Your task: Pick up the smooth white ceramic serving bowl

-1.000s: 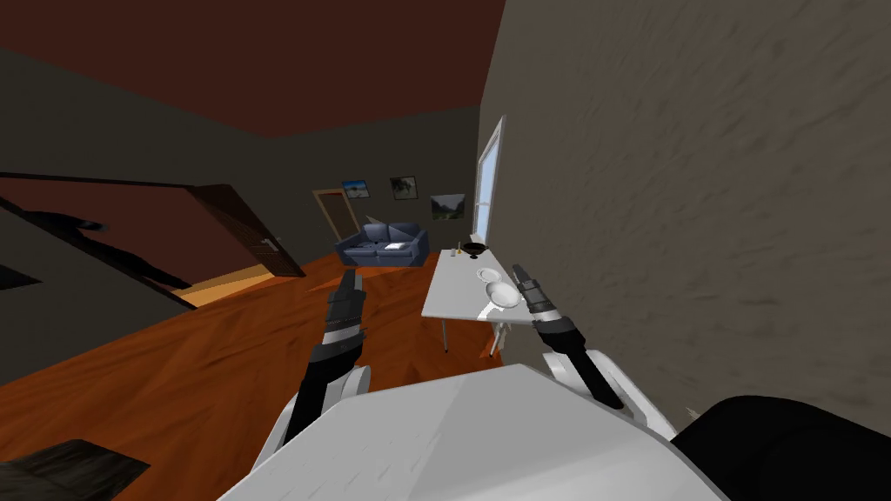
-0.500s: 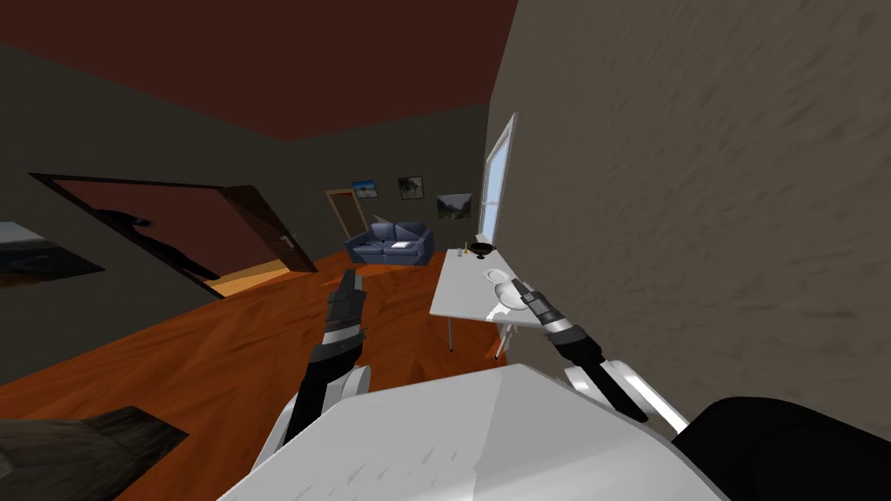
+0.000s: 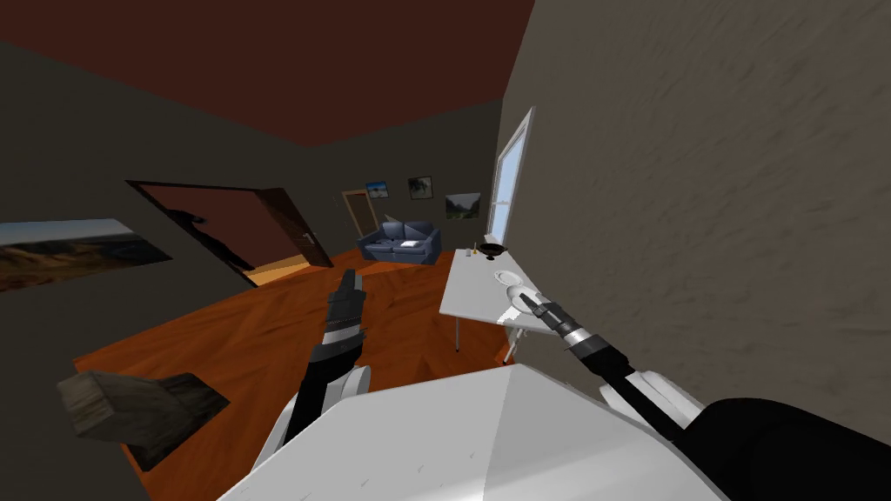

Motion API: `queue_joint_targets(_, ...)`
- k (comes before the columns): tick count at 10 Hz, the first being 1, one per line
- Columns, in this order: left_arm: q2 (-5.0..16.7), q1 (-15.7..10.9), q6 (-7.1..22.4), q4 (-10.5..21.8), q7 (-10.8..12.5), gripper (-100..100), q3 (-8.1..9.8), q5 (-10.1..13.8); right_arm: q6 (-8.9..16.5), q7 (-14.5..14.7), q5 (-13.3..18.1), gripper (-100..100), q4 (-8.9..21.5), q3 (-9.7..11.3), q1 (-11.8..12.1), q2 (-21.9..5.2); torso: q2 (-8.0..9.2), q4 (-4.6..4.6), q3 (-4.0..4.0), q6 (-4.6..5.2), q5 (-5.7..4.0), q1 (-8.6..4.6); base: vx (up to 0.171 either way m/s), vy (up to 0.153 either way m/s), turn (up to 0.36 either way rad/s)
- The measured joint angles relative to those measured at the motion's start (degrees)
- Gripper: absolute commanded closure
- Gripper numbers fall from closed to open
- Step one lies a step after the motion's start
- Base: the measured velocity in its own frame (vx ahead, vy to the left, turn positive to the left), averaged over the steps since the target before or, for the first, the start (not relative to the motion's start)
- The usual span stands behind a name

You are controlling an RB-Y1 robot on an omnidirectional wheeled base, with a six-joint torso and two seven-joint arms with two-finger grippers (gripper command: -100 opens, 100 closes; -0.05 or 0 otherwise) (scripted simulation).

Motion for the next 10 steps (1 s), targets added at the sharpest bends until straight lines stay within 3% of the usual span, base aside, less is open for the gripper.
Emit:
queue_joint_targets(7,0.0,0.0,0.0,0.0,0.0,0,0.01,0.0,-2.8,5.2,9.9,-100,8.5,-5.2,6.0,-9.6,-0.02,-0.01,-0.02,0.04,-0.02,-0.1,0.021,0.05,0.1)
queue_joint_targets(9,0.0,0.0,0.0,0.0,0.0,0,0.0,0.0,-5.3,7.7,13.2,-100,12.9,-6.8,7.9,-11.9,0.02,0.0,0.01,0.02,0.0,-0.02,0.016,0.066,0.13)
queue_joint_targets(10,0.0,0.0,0.0,0.0,0.0,0,0.01,0.0,-5.9,8.4,14.2,-100,13.6,-7.5,8.8,-12.9,0.03,0.01,0.01,0.05,0.0,-0.07,0.02,0.044,0.097)
